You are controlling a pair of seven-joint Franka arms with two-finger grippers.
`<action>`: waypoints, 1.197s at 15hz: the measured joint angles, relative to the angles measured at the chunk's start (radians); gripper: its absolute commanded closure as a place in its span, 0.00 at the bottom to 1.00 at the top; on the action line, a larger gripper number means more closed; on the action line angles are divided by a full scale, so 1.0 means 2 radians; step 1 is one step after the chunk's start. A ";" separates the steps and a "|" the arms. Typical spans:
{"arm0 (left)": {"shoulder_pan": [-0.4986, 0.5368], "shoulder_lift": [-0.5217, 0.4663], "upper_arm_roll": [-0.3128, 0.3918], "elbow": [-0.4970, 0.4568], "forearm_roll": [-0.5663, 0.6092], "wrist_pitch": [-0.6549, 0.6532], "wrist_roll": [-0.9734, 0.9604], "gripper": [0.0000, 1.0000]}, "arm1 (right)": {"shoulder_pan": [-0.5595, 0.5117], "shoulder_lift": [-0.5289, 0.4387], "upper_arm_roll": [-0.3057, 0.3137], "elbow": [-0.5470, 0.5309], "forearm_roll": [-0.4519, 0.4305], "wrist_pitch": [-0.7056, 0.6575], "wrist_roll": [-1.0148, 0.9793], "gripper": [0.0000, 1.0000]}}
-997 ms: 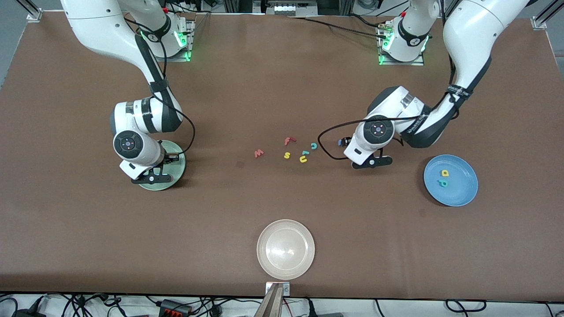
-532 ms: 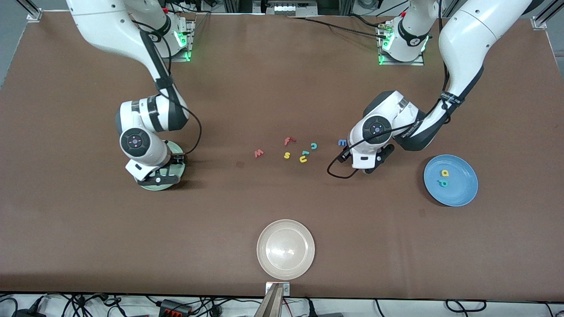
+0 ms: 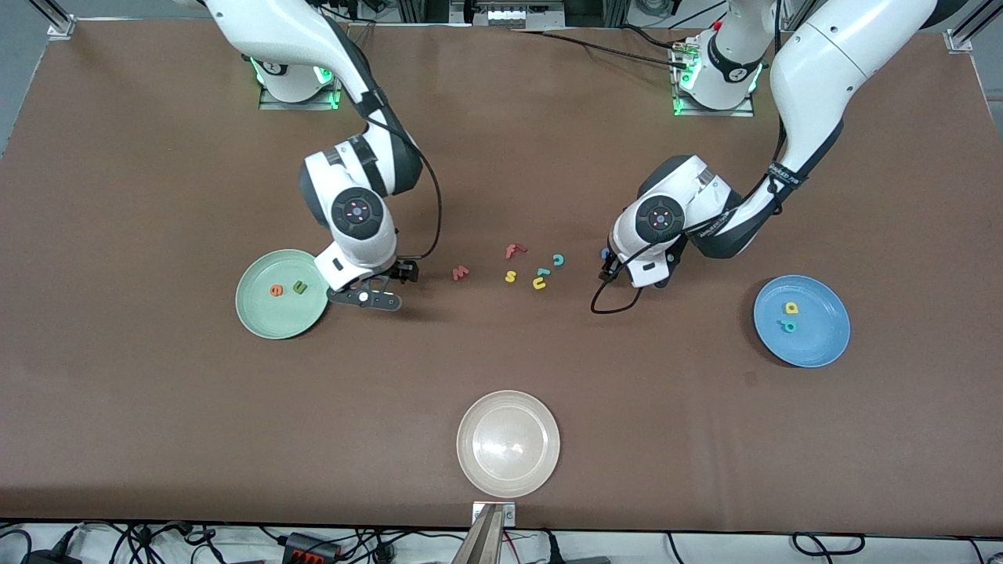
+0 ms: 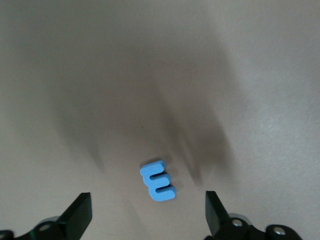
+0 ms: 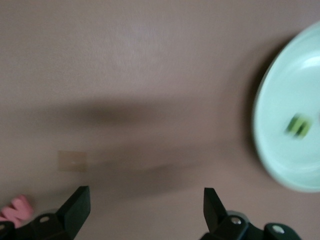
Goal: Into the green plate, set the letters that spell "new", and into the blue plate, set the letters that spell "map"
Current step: 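Grasp the blue E with the left gripper while the right gripper reaches pink, then carry the blue E to the blue plate while the right gripper grasps pink W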
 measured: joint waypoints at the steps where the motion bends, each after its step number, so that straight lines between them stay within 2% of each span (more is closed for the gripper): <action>1: -0.001 0.000 0.000 -0.008 0.000 0.015 -0.008 0.38 | 0.000 0.007 -0.001 0.003 0.024 0.002 0.020 0.00; 3: -0.002 0.000 0.000 -0.018 0.000 0.035 -0.025 0.39 | -0.001 0.015 -0.003 0.009 0.073 0.006 0.053 0.00; 5: -0.002 0.000 0.000 -0.020 0.000 0.039 -0.033 0.41 | 0.002 0.018 -0.002 0.016 0.102 0.020 0.099 0.00; 11: 0.000 0.001 0.013 -0.031 0.028 0.063 -0.036 0.46 | 0.053 0.050 -0.001 0.019 0.104 0.096 0.254 0.00; 14: 0.000 0.002 0.018 -0.038 0.029 0.083 -0.036 0.63 | 0.062 0.065 -0.001 0.029 0.104 0.104 0.287 0.09; 18: 0.000 0.002 0.018 -0.038 0.030 0.086 -0.036 0.70 | 0.065 0.073 -0.001 0.034 0.104 0.112 0.316 0.16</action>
